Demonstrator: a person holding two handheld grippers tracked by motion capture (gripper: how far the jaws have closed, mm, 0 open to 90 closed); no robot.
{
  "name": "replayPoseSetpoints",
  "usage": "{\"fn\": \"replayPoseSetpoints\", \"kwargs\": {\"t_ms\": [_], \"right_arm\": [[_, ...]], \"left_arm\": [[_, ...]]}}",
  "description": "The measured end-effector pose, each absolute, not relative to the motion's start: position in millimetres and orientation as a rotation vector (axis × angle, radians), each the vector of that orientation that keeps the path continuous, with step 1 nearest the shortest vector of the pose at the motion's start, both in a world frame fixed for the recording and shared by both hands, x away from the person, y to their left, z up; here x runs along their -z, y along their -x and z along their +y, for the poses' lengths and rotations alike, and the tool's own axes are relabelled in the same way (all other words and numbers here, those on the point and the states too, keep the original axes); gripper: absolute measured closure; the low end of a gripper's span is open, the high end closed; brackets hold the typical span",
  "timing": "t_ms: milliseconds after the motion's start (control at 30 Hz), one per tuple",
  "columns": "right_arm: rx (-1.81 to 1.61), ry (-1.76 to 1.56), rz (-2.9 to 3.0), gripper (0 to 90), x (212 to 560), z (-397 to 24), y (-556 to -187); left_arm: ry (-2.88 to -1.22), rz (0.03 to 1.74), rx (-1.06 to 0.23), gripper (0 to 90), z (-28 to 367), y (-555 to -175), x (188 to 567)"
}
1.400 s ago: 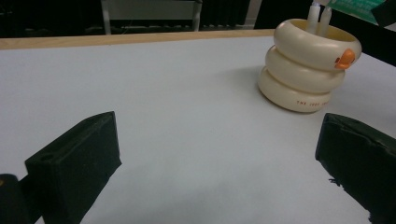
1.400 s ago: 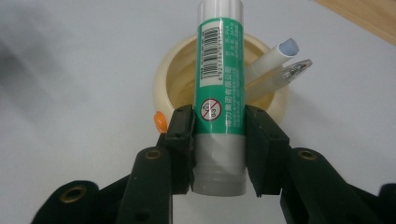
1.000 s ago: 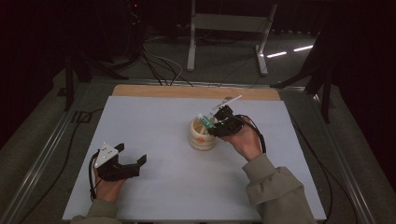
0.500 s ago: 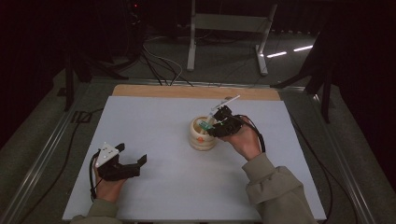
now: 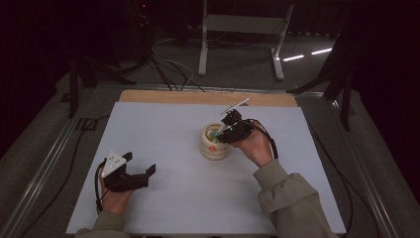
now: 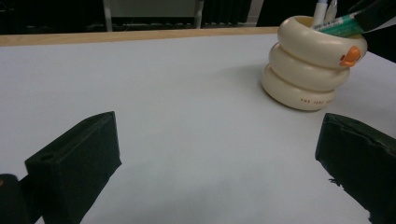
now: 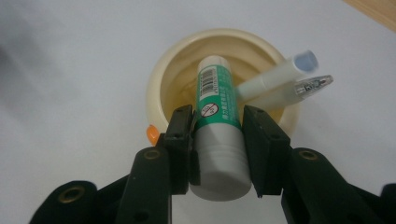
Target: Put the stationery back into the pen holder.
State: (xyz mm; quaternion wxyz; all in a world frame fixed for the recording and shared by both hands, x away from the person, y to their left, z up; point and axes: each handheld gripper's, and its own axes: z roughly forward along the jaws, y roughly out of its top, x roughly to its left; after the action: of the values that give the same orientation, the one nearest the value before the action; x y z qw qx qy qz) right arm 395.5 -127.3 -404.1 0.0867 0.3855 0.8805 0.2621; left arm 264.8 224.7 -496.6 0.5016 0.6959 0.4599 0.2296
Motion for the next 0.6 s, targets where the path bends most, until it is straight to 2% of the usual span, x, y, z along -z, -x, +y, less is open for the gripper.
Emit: {"fn": "replayPoseSetpoints", "kwargs": {"t_ms": [600], "right_arm": [[-0.687,-1.147,2.652,64.2,408,-116,-406]], "left_arm": [[-1.677,1.112,-0.557,0.9,224,-265,496]]}}
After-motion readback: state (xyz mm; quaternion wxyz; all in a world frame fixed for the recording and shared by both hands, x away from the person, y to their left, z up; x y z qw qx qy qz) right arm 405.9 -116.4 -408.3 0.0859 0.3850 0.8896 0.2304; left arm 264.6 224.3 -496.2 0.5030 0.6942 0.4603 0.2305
